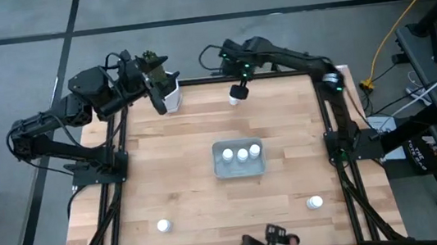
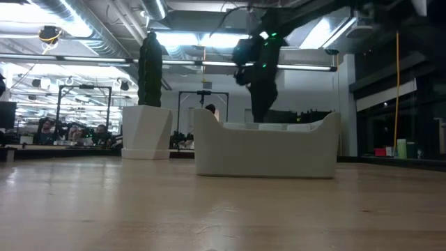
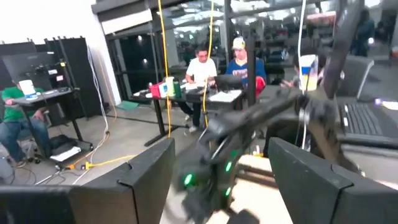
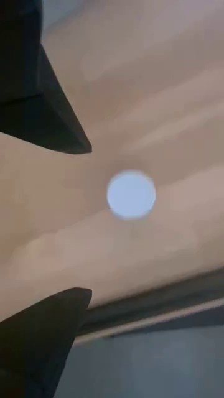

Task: Pick and place pill bottles into a basket
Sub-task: Put the white pill bottle into the gray bin

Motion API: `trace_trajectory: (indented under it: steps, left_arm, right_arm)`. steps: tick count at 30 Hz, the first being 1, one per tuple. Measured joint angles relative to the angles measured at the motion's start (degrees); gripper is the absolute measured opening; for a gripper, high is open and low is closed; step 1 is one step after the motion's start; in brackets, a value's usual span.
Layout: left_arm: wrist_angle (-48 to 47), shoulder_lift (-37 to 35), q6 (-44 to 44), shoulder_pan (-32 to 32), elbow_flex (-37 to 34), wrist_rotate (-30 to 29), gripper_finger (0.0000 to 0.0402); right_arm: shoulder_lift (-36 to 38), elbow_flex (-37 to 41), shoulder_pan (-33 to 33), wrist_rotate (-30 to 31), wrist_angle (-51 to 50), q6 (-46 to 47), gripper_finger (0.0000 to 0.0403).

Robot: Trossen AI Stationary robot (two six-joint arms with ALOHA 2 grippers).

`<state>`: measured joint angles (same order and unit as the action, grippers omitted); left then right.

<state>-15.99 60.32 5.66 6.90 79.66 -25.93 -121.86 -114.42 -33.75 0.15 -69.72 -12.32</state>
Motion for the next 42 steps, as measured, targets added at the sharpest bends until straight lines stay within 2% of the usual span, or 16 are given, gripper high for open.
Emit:
trace_trajectory:
  steps: [3, 7, 13, 25, 42]
  left_arm:
    - [1.48, 0.03, -0.78, 0.0, 0.0, -0.08, 0.0253]
    - [1.4, 0.03, -1.3, 0.0, 0.0, -2.15, 0.0253]
    - [1.42, 0.03, 0.44, 0.0, 0.0, -6.35, 0.0253]
    - [1.4, 0.03, 0.64, 0.0, 0.0, -6.06, 0.0253]
    - [1.15, 0.03, 0.03, 0.0, 0.0, -5.91, 0.0253]
  right_arm:
    - [-5.37, -6.98, -0.15, 1.99, -3.87, 0.31, 0.0368]
    - [-6.61, -10.13, -0.61, 1.2, -3.1, 1.54, 0.0368]
    - [-6.83, -10.02, -0.55, 1.26, -3.71, 2.94, 0.0368]
    - [-7.35, -9.8, 1.01, 1.23, -2.93, 3.4, 0.0368]
    - [-13.93, -9.76, 2.55, 1.14, -2.62, 4.36, 0.0366]
